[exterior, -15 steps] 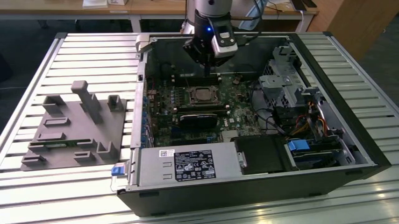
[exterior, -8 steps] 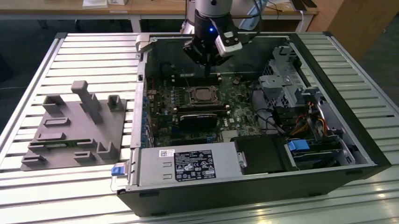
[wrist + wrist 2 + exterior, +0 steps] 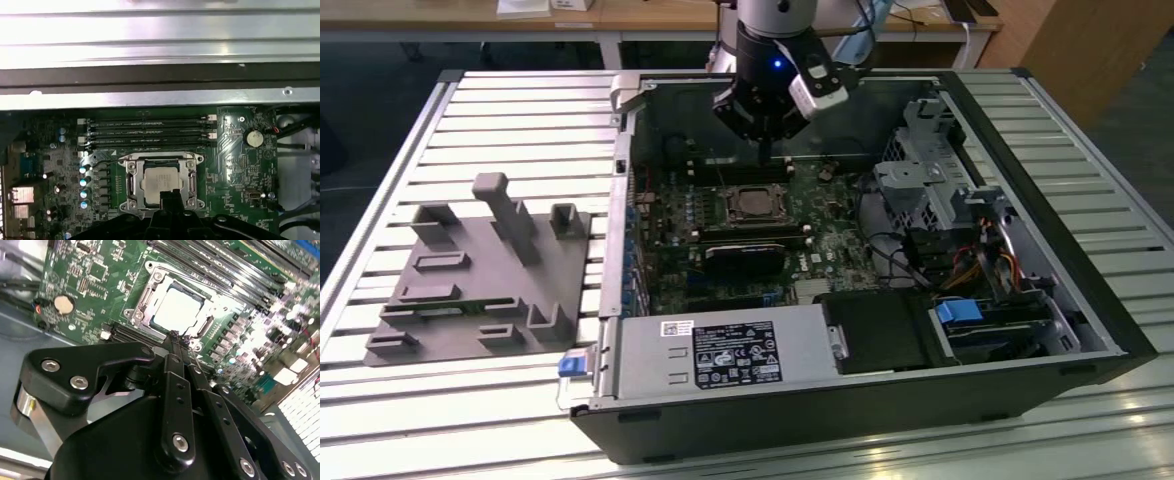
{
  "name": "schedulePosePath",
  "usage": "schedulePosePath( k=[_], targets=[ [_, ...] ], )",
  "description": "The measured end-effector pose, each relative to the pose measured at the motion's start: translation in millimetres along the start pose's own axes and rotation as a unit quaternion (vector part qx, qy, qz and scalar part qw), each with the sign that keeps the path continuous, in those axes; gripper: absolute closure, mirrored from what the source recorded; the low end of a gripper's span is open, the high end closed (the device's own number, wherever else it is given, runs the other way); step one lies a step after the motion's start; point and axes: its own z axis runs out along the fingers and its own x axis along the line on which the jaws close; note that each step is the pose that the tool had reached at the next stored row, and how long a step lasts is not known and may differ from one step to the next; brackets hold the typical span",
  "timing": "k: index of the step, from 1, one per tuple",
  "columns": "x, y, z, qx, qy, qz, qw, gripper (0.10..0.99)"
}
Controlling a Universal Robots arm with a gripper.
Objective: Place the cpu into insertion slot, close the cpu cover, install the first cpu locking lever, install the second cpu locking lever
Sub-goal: 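Install the first cpu locking lever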
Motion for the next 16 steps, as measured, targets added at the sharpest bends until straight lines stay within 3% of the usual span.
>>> schedulePosePath(
  k=[4, 6, 16],
  targets=[
    [0.2, 0.0, 0.2, -0.0007, 0.0003, -0.035, 0.9994, 0.980],
    [2.8, -0.1, 0.5, -0.0008, 0.0003, -0.038, 0.9993, 0.980],
    [28.3, -0.9, 3.0, -0.0007, -0.0003, -0.038, 0.9993, 0.980]
  ],
)
